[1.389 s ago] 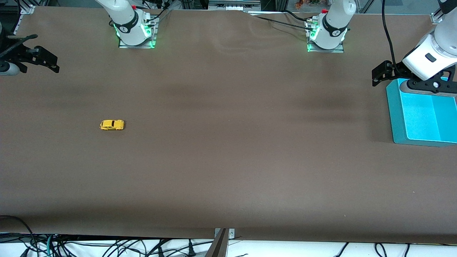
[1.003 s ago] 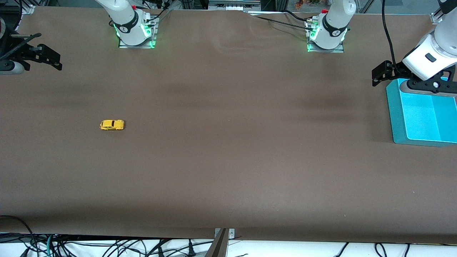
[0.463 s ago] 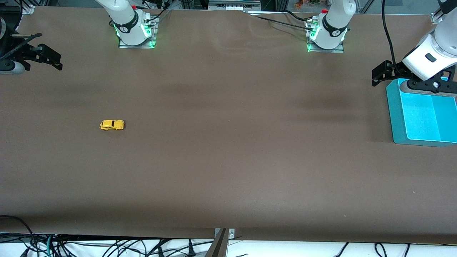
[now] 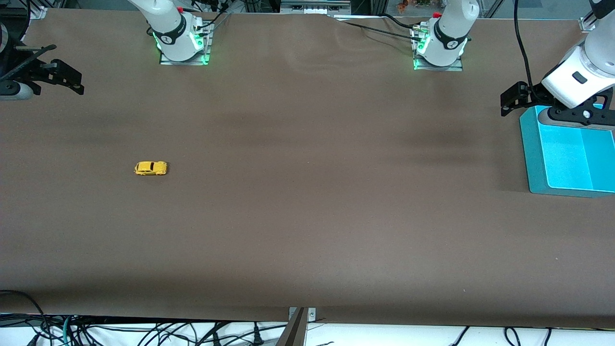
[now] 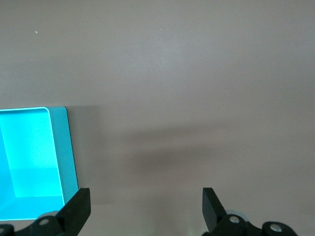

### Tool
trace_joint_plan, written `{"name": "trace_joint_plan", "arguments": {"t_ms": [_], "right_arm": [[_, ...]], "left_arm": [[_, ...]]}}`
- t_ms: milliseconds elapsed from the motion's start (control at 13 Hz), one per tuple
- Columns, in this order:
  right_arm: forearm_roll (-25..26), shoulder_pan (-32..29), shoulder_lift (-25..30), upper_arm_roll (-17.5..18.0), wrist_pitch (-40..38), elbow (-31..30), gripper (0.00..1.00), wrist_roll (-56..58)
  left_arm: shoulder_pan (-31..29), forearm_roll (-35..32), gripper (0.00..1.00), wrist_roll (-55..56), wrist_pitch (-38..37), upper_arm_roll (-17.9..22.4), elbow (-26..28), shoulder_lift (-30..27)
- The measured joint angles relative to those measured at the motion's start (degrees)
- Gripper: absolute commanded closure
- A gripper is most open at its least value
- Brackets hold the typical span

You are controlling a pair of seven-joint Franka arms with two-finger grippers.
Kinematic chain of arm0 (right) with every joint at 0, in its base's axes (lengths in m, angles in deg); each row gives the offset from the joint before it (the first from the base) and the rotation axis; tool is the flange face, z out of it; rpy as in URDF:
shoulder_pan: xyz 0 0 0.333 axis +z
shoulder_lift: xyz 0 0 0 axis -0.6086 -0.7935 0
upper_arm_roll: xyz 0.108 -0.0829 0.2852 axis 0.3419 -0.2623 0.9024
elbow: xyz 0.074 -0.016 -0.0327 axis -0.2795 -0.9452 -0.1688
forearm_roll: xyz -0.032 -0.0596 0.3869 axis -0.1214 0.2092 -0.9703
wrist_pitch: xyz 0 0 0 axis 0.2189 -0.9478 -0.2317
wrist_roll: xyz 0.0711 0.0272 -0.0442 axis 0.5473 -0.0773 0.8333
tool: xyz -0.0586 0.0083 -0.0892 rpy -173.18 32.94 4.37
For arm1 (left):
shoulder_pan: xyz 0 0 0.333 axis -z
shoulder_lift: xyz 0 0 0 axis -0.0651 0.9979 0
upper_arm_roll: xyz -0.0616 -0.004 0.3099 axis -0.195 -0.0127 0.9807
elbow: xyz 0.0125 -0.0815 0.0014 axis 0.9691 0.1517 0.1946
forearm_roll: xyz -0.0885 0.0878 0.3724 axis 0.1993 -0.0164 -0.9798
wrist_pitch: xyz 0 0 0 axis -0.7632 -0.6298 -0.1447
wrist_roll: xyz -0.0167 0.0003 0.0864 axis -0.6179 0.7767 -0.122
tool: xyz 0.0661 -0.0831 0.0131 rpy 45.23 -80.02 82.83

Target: Wind and store yellow beetle car

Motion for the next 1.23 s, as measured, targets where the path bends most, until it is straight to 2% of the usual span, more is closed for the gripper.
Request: {"name": "trace_joint_plan", "arguments": {"t_ms": [1235], "right_arm": [[-0.2, 0.0, 0.0, 0.0, -0.1, 0.0, 0.0, -0.1]], "left_arm": [[0.0, 0.0, 0.0, 0.0, -1.6, 0.0, 0.0, 0.0]]}}
